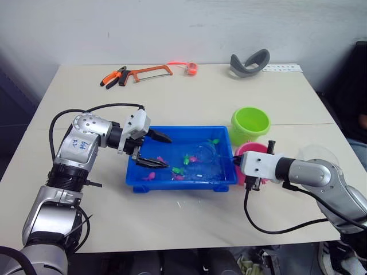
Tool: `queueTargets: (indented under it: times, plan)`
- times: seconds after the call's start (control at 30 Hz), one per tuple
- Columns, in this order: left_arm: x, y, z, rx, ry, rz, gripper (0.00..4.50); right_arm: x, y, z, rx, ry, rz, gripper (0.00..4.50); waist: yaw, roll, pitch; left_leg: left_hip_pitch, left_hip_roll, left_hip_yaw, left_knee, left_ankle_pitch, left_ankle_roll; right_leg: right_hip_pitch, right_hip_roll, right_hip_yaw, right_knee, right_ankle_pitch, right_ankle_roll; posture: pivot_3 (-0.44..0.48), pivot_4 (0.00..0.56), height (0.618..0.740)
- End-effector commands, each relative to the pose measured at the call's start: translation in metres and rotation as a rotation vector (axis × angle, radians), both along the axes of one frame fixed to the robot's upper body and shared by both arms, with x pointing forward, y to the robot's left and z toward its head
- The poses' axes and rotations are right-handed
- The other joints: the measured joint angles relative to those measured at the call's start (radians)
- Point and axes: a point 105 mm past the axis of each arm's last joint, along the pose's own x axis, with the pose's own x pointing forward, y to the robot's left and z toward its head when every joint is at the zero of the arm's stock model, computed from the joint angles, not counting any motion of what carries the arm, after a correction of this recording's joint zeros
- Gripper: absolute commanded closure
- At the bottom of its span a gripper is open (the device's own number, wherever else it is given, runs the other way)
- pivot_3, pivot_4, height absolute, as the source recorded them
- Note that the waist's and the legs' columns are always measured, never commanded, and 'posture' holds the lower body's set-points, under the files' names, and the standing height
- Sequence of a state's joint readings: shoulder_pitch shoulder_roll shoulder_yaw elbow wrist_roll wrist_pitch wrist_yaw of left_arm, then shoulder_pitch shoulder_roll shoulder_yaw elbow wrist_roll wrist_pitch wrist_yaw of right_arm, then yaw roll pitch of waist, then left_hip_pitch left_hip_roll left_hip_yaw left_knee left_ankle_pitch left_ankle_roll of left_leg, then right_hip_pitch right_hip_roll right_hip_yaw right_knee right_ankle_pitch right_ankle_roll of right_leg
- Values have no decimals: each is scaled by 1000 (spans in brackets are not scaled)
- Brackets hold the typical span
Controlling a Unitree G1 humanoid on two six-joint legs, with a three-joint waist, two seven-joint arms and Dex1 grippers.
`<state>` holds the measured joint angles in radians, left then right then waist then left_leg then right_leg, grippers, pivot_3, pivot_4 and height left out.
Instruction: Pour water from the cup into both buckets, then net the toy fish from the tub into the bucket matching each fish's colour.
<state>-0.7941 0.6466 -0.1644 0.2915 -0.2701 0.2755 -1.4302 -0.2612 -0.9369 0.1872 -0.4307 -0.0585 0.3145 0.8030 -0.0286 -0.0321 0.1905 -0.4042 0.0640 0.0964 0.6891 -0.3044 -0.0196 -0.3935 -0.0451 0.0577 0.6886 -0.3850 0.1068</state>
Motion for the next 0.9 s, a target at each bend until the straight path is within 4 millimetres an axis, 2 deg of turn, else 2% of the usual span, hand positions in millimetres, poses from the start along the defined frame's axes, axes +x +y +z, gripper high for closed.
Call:
queueTargets:
  times: [0.03,0.2,0.37,0.57,0.9]
  plan:
    - [2,0,12,-25,-45,-7,48,-3,3,12,20,-34,3,4500,0,0,0,0,0,0,0,0,0,0,0,0,0,0,0,0,150,740]
    - [-4,12,-1,64,-10,-30,48,-2,5,9,12,-31,3,4500,0,0,0,0,0,0,1,0,0,0,1,0,1,0,0,0,150,740]
    - [-2,19,-1,81,-20,-11,48,-2,10,2,19,-1,18,4500,0,0,0,0,0,0,1,0,0,0,1,0,1,0,0,0,150,740]
    - [0,22,1,76,-27,8,48,-8,30,0,172,88,18,4500,0,0,0,0,0,0,2,0,0,0,1,0,1,0,0,0,150,740]
    - [2,20,3,68,-33,21,48,-14,36,5,341,209,-47,4500,0,0,0,0,0,0,2,0,0,0,0,0,1,0,0,0,150,740]
